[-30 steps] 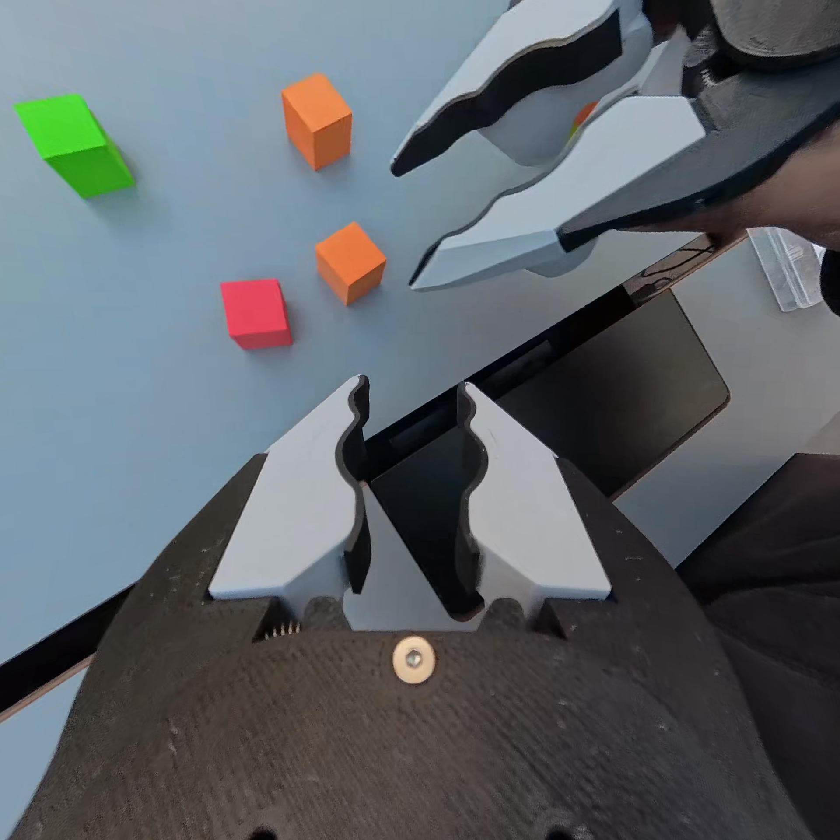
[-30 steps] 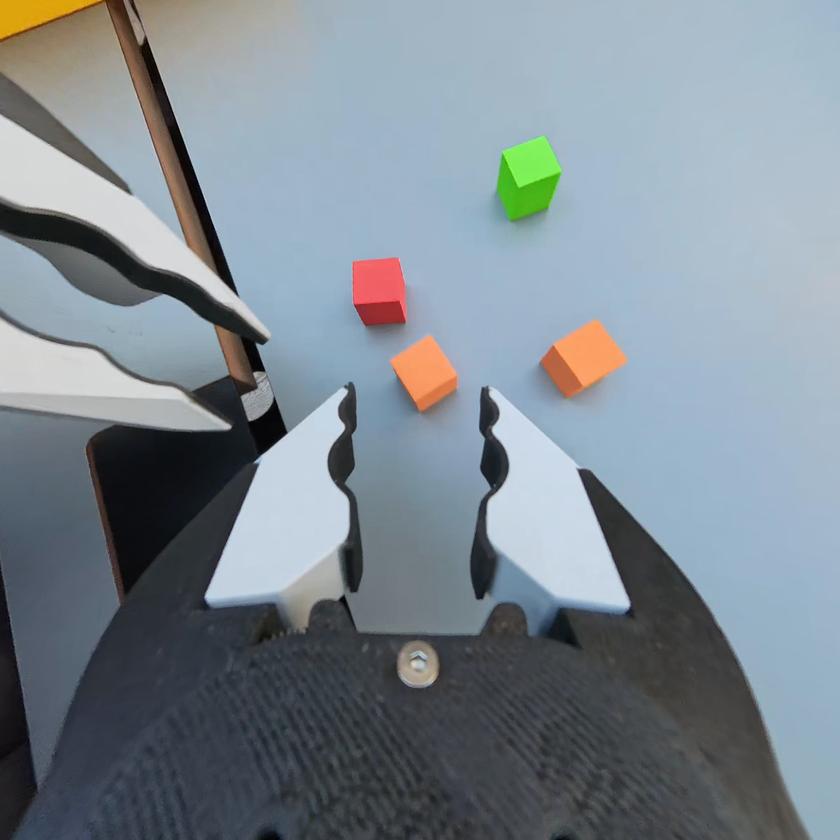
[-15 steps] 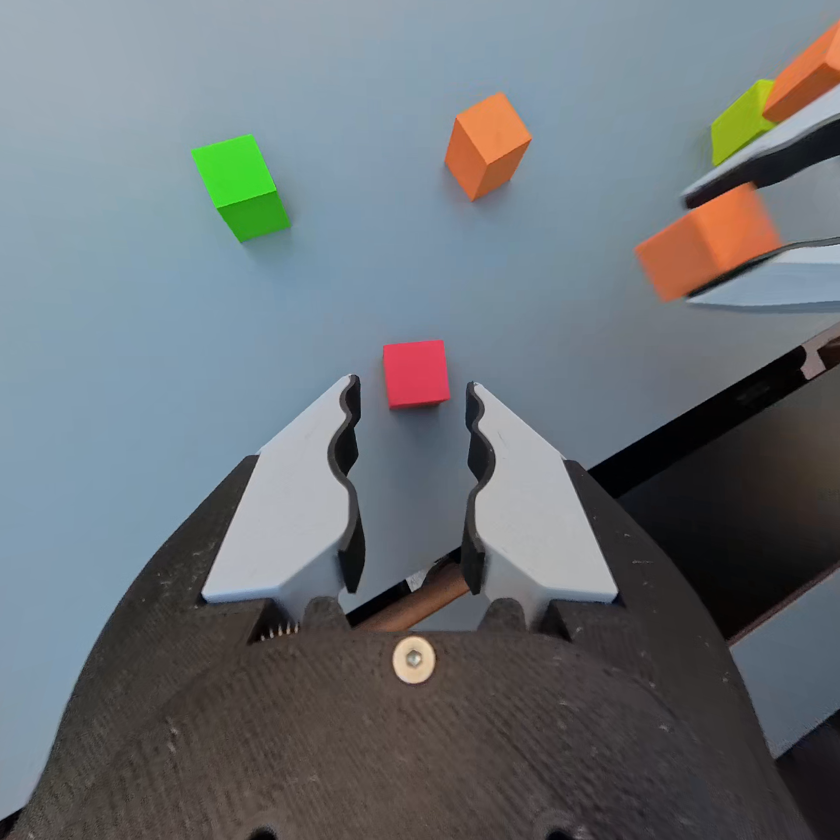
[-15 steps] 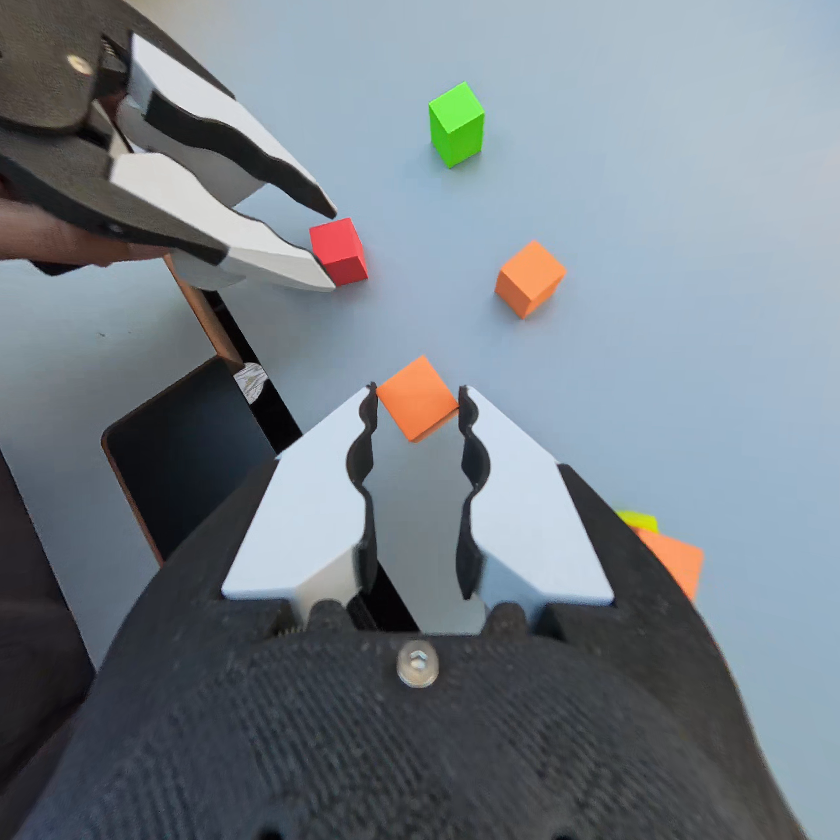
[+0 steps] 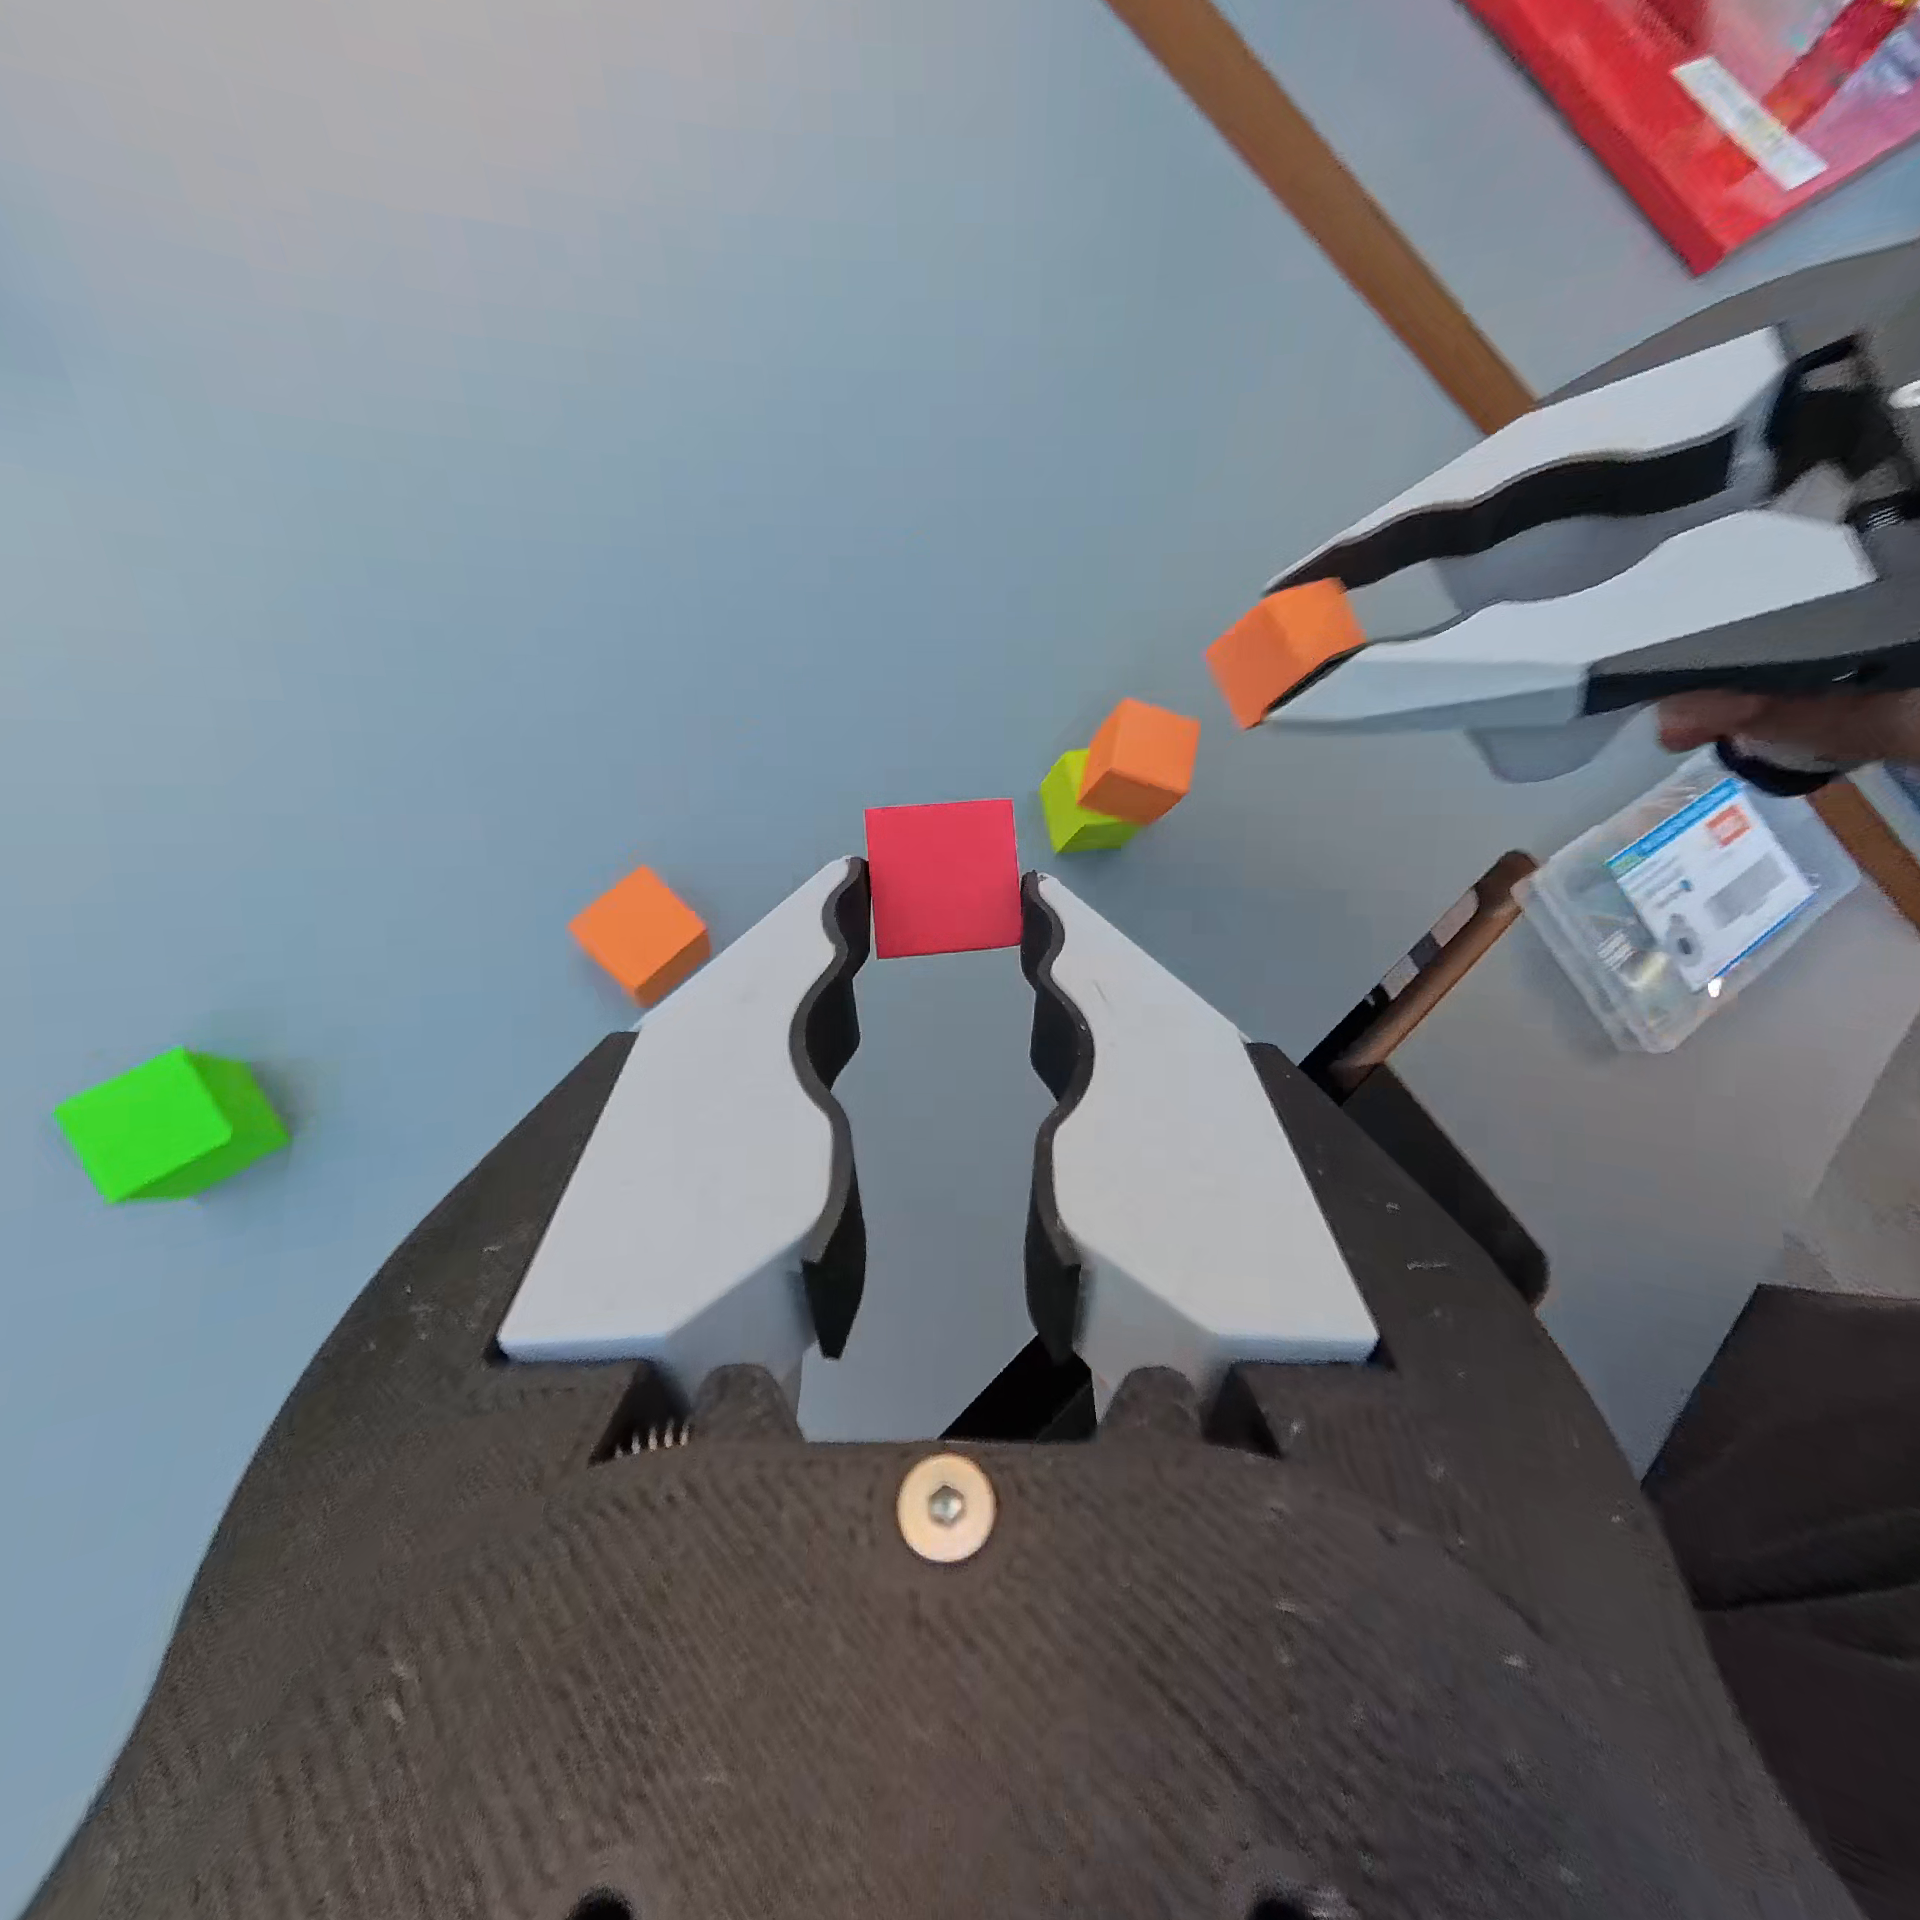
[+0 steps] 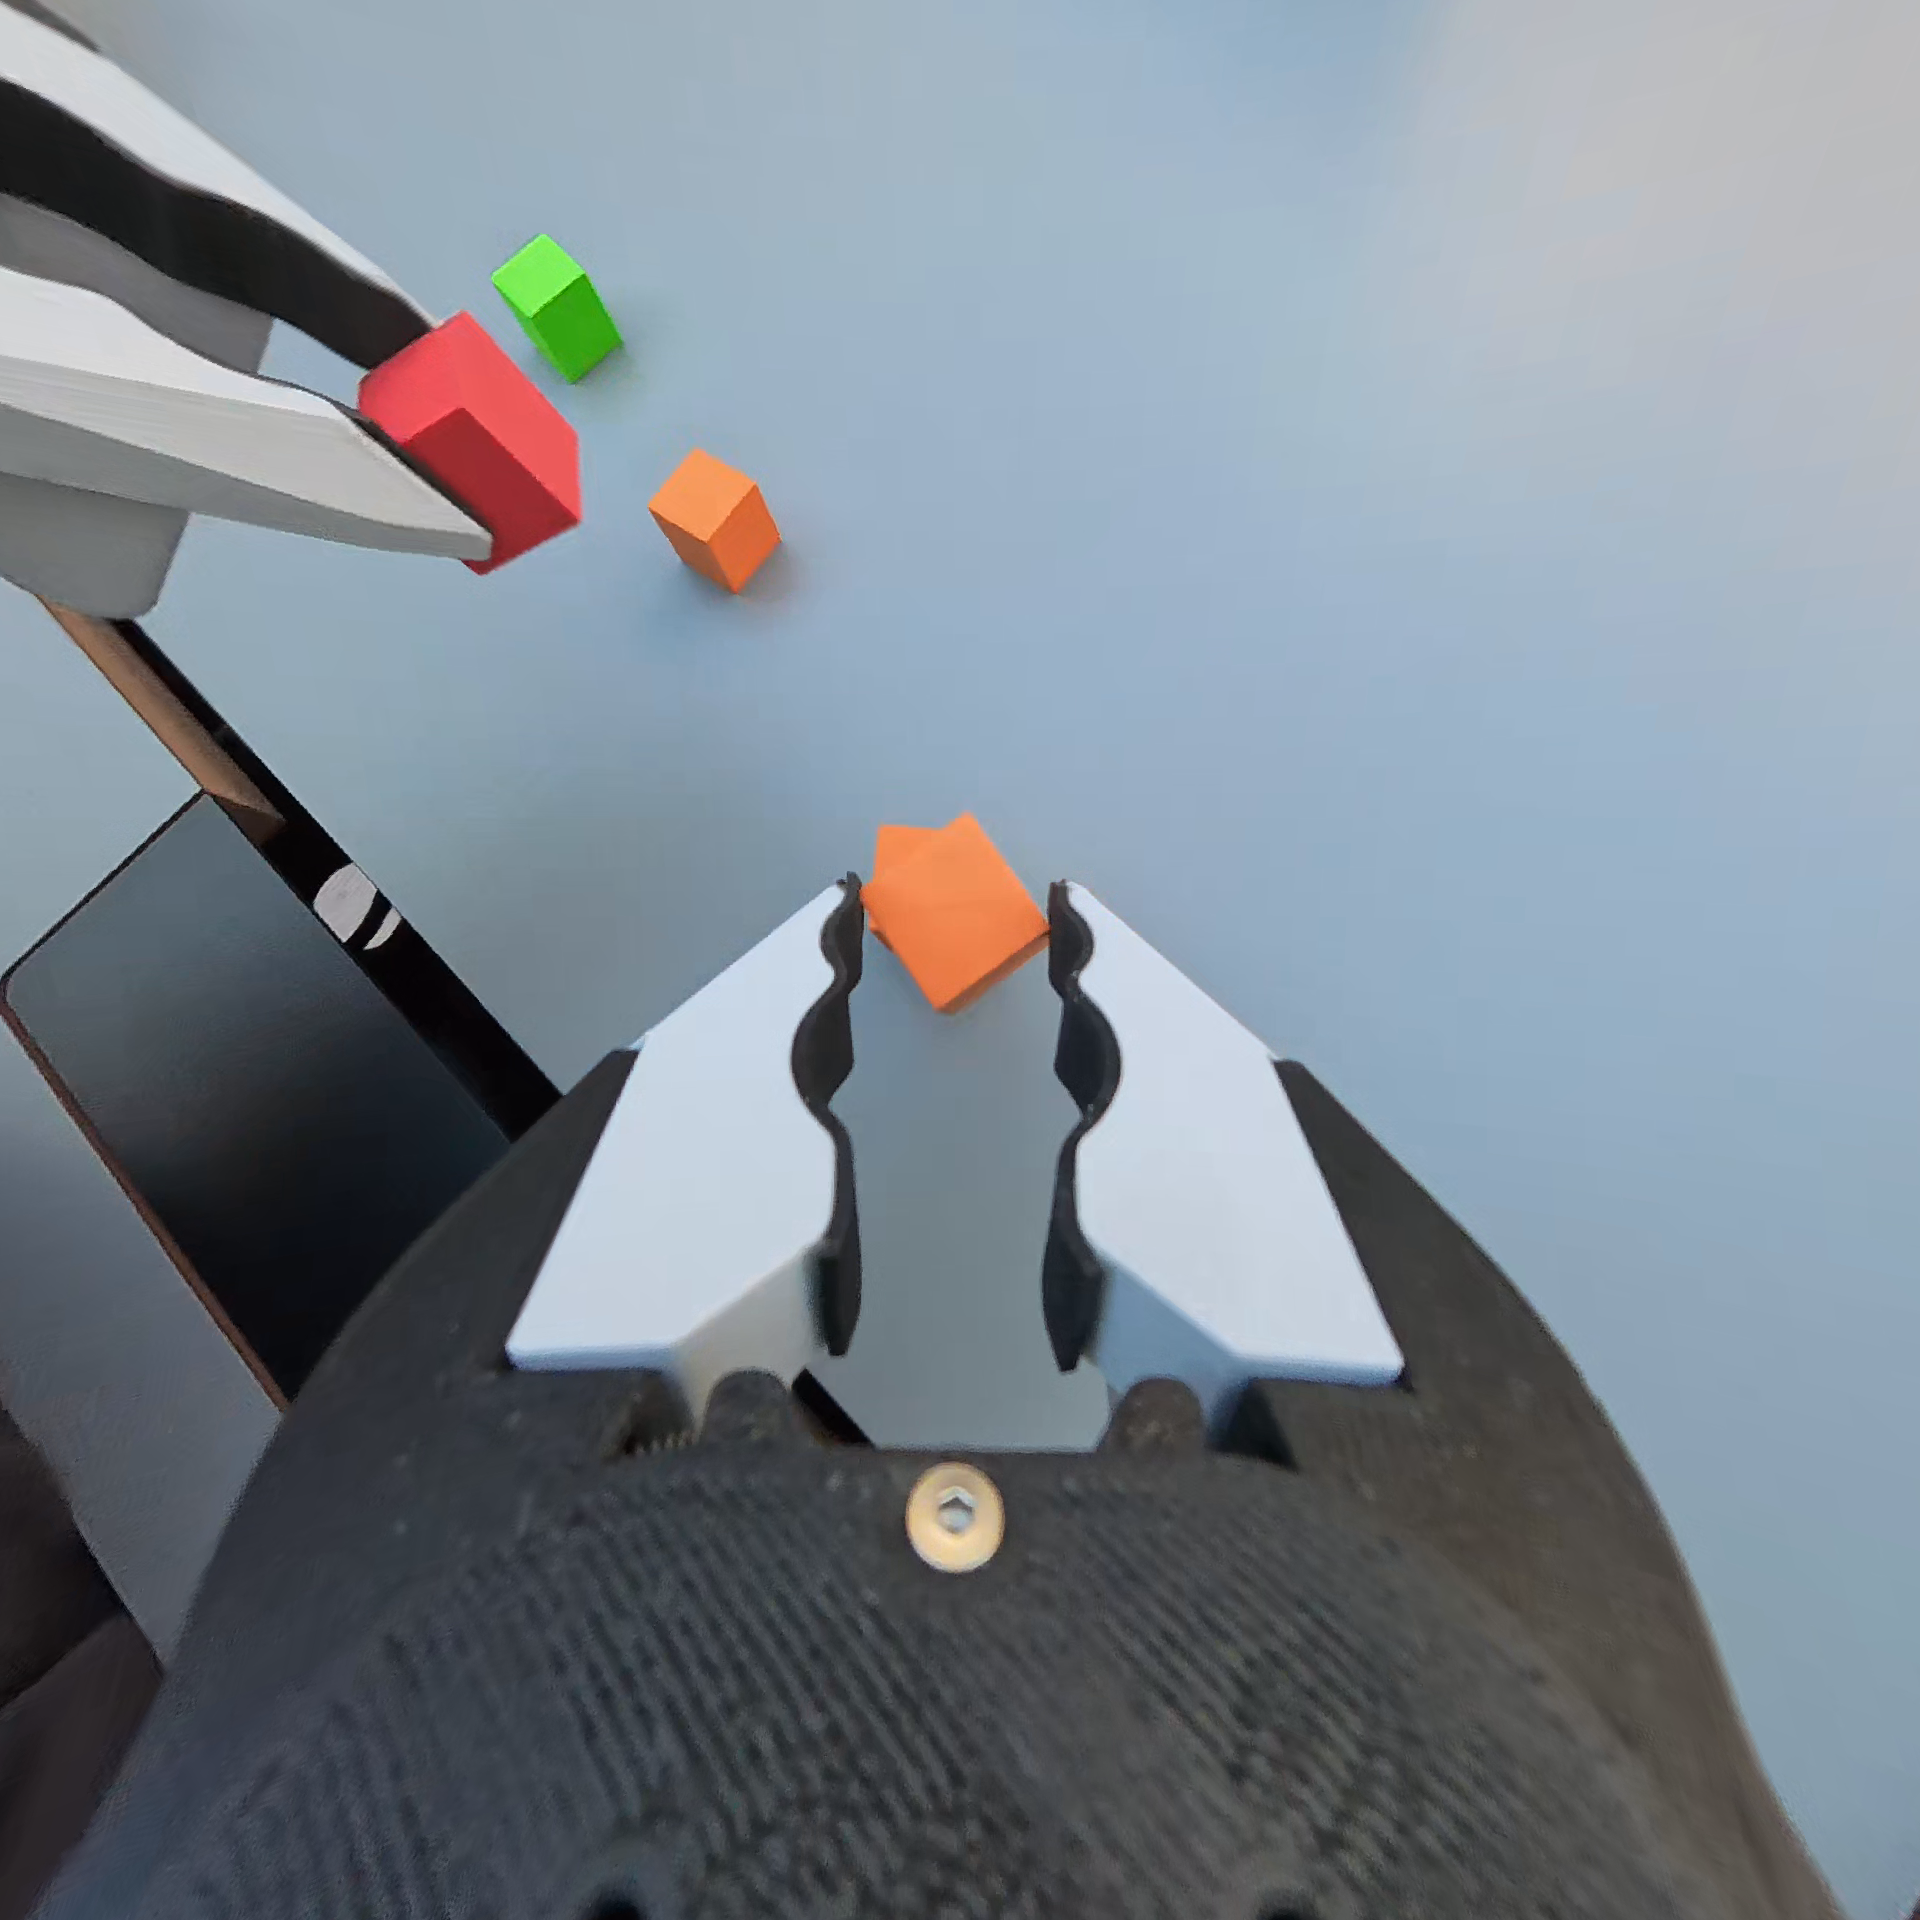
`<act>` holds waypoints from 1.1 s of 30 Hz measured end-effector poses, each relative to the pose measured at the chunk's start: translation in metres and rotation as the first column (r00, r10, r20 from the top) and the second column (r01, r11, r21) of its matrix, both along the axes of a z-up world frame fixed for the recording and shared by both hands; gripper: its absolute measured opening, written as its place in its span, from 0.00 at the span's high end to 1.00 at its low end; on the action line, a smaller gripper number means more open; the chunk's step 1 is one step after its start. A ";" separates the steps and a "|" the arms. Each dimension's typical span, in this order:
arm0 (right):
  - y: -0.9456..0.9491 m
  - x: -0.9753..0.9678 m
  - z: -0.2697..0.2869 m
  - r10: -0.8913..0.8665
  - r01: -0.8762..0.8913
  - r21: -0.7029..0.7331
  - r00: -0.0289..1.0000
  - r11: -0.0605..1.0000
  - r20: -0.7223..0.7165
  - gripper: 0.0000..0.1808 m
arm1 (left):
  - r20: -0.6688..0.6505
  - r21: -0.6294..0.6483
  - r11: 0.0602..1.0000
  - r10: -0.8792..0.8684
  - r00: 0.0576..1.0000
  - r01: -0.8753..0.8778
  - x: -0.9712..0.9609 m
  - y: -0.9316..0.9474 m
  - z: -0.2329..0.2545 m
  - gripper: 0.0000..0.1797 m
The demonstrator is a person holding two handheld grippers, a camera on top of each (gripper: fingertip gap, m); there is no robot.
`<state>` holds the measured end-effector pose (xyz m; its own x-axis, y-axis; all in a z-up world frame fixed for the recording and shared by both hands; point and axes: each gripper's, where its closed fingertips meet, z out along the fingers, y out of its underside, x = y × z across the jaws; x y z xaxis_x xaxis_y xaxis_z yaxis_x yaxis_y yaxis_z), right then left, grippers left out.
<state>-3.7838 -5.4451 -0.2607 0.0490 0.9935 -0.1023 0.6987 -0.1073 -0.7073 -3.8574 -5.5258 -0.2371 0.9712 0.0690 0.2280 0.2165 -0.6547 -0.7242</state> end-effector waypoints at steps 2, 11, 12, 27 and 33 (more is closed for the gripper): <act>-0.006 -0.009 -0.003 0.057 -0.057 0.002 0.998 0.998 -0.004 0.81 | -0.005 0.031 0.998 -0.046 0.999 0.046 0.019 0.020 0.016 0.86; -0.012 -0.024 -0.021 0.162 -0.162 -0.018 0.986 0.987 0.035 0.79 | -0.044 -0.003 0.987 -0.162 0.986 0.162 0.057 0.057 0.016 0.86; -0.012 -0.023 -0.018 0.163 -0.162 -0.018 0.986 0.987 0.021 0.78 | -0.036 -0.006 0.987 -0.163 0.986 0.163 0.057 0.059 0.015 0.86; -0.008 0.029 0.002 0.017 -0.017 -0.025 1.000 1.000 0.010 0.75 | -0.029 -0.048 0.974 -0.221 0.975 0.220 0.057 0.061 -0.003 0.74; -0.048 0.008 0.029 0.097 -0.097 -0.001 0.992 0.995 -0.086 0.79 | -0.078 -0.051 0.998 0.027 0.997 -0.031 -0.026 0.008 -0.015 0.74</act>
